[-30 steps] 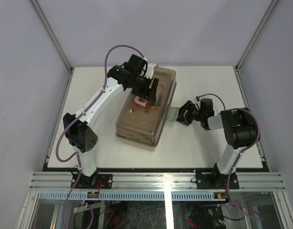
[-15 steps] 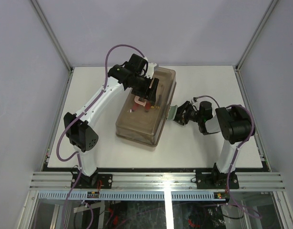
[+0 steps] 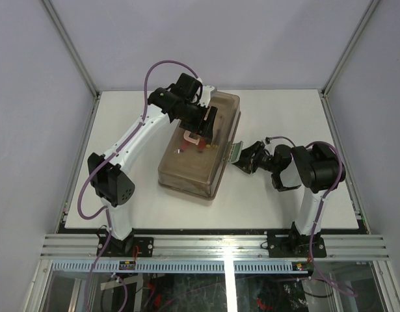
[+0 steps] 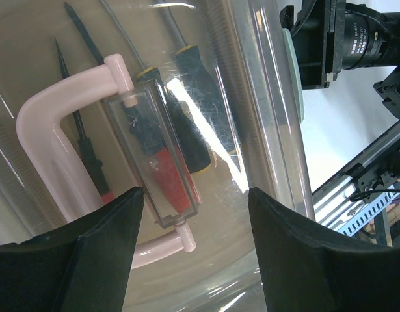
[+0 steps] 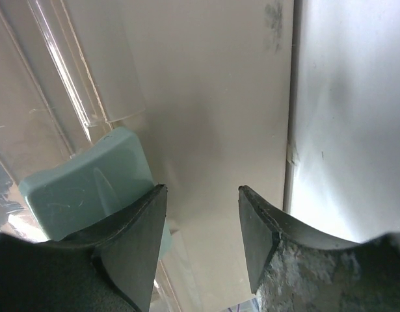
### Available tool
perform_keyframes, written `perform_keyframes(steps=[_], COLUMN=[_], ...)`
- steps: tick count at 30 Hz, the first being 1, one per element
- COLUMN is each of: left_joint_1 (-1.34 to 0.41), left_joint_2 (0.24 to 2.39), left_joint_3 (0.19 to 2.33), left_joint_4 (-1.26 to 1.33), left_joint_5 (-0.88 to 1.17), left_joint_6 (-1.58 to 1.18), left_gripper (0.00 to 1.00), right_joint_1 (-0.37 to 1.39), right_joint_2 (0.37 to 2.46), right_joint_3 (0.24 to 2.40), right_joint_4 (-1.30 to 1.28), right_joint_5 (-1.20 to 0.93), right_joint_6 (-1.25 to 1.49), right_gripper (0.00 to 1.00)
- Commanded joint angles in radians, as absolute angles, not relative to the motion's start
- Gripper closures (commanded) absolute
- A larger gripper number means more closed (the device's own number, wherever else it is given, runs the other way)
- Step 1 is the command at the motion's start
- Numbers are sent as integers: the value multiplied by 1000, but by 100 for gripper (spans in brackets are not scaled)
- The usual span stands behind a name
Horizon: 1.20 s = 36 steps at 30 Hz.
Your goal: Pack the tool kit
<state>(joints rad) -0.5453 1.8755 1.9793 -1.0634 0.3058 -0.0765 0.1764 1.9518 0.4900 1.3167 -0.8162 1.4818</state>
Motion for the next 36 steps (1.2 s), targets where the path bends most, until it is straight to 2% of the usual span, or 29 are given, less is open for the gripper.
perform_keyframes(steps=[1, 6, 11, 14, 17, 25, 30, 33, 36], left_joint_1=[-581, -587, -588, -590, -596, -600, -600, -600, -600], left_joint_2=[1905, 1910, 1916, 1923, 1934, 1923, 1909, 1909, 1909], left_joint_3=[1993, 1997, 2001, 2011, 2027, 2020, 2005, 2005, 2008], left_joint_4=[-1048, -1048, -1048, -1048, -1048, -1048, -1048, -1048, -1050], left_joint_5=[356, 353, 356, 359, 361, 358, 350, 351, 348], left_joint_6=[-72, -72, -72, -74, -75, -71, -66, -66, -66], left_gripper=[37, 37, 37, 37, 37, 37, 37, 37, 37], right_joint_1=[191, 190, 192, 192, 193, 195, 188, 187, 187], right_joint_2=[1869, 1737, 1510, 1445, 1453, 1468, 1390, 1381, 1403], right_joint_3=[510, 508, 600, 693, 732, 732, 799, 841, 841], right_joint_4=[1559, 1323, 742, 460, 388, 395, 213, 117, 96], right_joint_5=[-902, -896, -860, -848, -852, -810, -700, -660, -668], right_joint_6=[1540, 1415, 1107, 973, 931, 941, 857, 812, 805], right_gripper=[44, 44, 43, 43, 43, 43, 43, 47, 60])
